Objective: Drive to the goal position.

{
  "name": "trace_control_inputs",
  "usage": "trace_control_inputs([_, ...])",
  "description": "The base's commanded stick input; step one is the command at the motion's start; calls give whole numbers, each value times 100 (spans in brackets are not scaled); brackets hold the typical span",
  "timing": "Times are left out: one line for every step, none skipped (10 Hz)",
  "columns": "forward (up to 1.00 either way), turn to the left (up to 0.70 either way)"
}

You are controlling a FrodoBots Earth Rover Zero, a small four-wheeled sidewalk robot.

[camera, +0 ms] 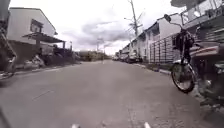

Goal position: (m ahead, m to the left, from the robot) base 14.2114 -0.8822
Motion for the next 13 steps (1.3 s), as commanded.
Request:
trace_control_inputs([70,4])
trace_control_inputs([70,9])
trace_control_inputs([70,0])
trace_control_inputs([70,2])
trace_control_inputs([70,-23])
trace_control_inputs([70,-35])
trace_control_inputs([70,0])
trace_control_inputs([70,0])
trace_control_inputs([70,0])
trace_control_inputs([70,0])
trace_control_inputs([70,0])
trace_control_inputs([70,-34])
trace_control_inputs([70,-23])
